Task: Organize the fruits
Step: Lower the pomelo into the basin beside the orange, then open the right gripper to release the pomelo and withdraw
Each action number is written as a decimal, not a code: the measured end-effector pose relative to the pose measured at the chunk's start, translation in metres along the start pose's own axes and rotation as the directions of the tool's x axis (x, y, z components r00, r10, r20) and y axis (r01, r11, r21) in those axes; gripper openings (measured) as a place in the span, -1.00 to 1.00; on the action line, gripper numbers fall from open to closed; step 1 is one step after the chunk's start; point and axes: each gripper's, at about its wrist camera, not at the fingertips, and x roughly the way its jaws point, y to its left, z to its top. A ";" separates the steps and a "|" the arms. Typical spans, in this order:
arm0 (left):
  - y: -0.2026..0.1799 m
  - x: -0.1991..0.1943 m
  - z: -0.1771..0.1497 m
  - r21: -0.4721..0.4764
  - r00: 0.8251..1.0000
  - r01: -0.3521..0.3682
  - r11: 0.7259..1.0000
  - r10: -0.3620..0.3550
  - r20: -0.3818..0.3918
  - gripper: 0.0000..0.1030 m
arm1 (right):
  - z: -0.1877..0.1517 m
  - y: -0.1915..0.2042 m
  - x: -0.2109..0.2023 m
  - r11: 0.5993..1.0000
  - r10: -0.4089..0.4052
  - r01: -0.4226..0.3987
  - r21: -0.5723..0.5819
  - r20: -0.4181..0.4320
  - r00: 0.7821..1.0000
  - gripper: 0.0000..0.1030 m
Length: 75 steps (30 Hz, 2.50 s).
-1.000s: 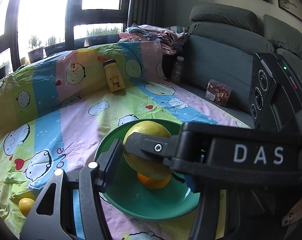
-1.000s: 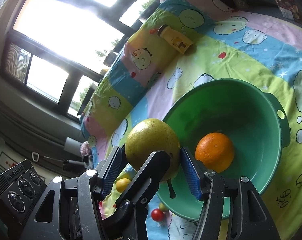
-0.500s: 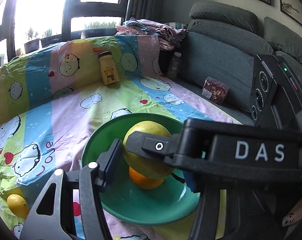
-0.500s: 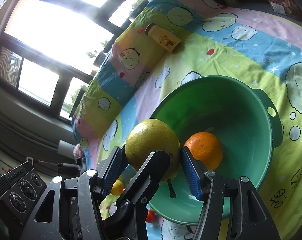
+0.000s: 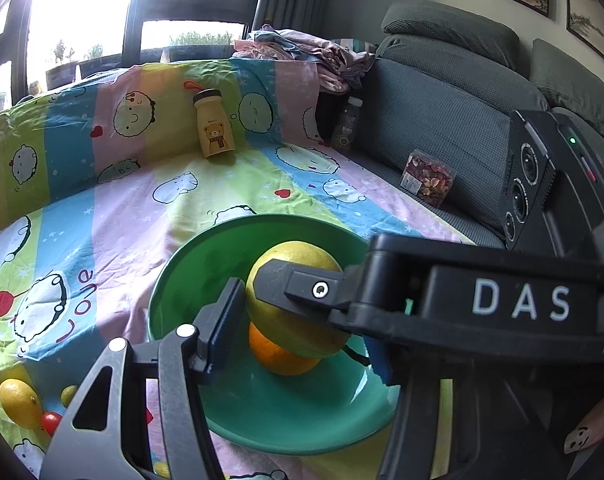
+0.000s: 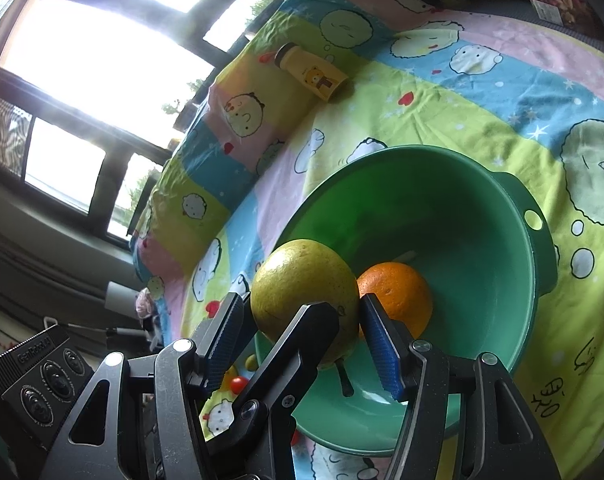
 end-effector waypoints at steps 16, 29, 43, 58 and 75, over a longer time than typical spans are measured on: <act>0.005 0.002 -0.003 -0.022 1.000 0.006 1.000 -0.007 -0.019 0.06 | -0.001 0.000 0.006 1.000 -0.019 0.019 -0.001 -0.015 1.000 0.24; 0.011 0.002 -0.006 -0.045 1.000 0.006 0.999 -0.007 -0.026 0.06 | -0.001 0.002 0.012 0.999 -0.033 0.033 -0.008 -0.035 0.999 0.24; 0.022 0.004 -0.011 -0.077 0.999 0.001 0.997 -0.005 -0.048 0.06 | -0.002 0.005 0.024 0.999 -0.050 0.049 -0.014 -0.064 0.997 0.24; 0.024 0.010 -0.013 -0.083 0.997 -0.008 0.997 0.002 -0.076 0.05 | -0.003 0.002 0.027 0.998 -0.064 0.064 -0.002 -0.079 0.995 0.24; 0.024 0.006 -0.011 -0.065 0.997 -0.039 0.997 0.034 -0.073 0.05 | -0.002 0.003 0.029 0.999 -0.054 0.054 -0.009 -0.076 0.996 0.24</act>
